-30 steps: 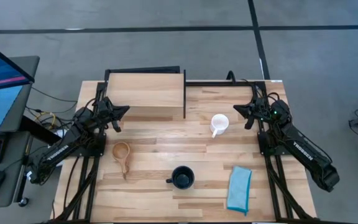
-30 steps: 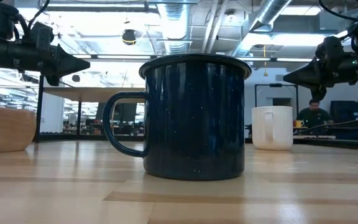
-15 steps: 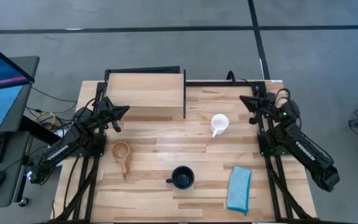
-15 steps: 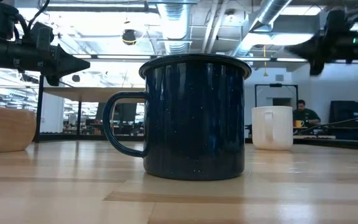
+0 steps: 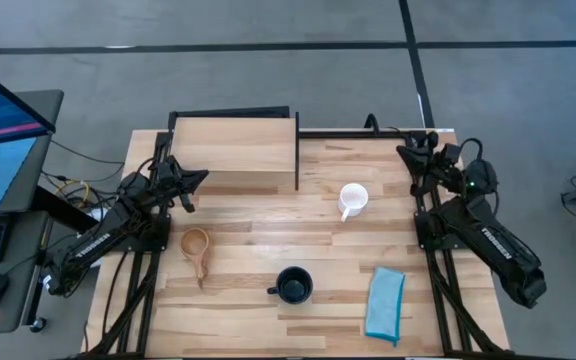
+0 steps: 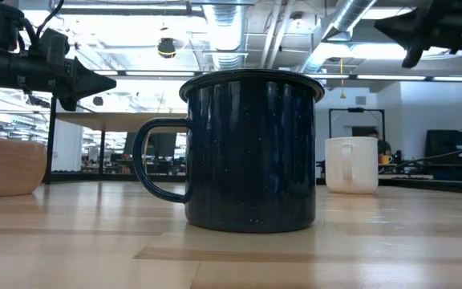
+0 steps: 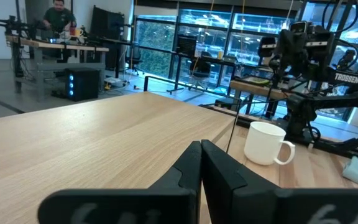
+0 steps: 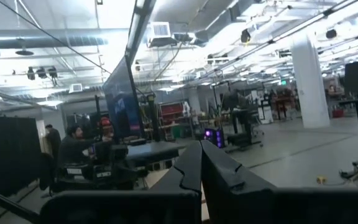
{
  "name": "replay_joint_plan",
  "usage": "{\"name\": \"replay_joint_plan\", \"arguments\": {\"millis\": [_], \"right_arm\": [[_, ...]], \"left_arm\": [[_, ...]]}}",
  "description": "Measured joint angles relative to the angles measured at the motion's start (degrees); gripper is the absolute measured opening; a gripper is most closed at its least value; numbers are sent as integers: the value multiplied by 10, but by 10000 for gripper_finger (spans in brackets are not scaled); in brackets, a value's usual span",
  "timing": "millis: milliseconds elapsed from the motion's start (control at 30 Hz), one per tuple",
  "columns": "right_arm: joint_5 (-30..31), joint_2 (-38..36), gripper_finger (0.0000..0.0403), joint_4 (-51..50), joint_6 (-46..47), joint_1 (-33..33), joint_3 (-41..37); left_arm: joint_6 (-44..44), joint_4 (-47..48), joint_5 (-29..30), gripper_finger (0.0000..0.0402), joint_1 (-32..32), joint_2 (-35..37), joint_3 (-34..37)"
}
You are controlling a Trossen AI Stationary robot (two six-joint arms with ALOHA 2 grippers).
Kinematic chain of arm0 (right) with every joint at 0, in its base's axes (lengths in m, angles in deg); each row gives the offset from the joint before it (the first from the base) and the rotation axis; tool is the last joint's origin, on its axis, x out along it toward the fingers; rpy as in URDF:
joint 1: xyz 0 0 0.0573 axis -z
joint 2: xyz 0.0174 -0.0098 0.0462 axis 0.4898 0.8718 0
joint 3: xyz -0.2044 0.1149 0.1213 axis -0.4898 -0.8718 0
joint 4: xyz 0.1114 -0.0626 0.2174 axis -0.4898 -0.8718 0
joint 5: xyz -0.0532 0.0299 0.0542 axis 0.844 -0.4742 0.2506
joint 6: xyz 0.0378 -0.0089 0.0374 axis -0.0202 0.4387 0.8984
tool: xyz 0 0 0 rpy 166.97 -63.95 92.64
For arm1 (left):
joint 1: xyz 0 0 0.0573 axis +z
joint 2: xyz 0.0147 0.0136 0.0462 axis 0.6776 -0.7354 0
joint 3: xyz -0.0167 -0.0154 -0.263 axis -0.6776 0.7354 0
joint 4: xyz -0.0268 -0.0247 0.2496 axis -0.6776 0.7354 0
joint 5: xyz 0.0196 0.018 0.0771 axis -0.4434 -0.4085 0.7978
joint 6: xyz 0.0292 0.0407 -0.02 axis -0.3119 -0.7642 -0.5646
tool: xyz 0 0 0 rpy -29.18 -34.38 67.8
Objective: Stack small to large cups/mugs on shelf
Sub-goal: Put the white mug on the shelf
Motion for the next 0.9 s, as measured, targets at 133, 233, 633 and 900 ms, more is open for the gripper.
{"name": "replay_joint_plan", "arguments": {"millis": [133,233,633,900], "right_arm": [[0,0,44,-17,0,0,0],[0,0,65,-23,0,0,0],[1,0,108,-71,66,0,0],[16,9,108,-6,114,-3,18]], "left_arm": [[0,0,0,0,0,0,0],[0,0,0,0,0,0,0],[0,0,0,0,0,0,0],[0,0,0,0,0,0,0]]}}
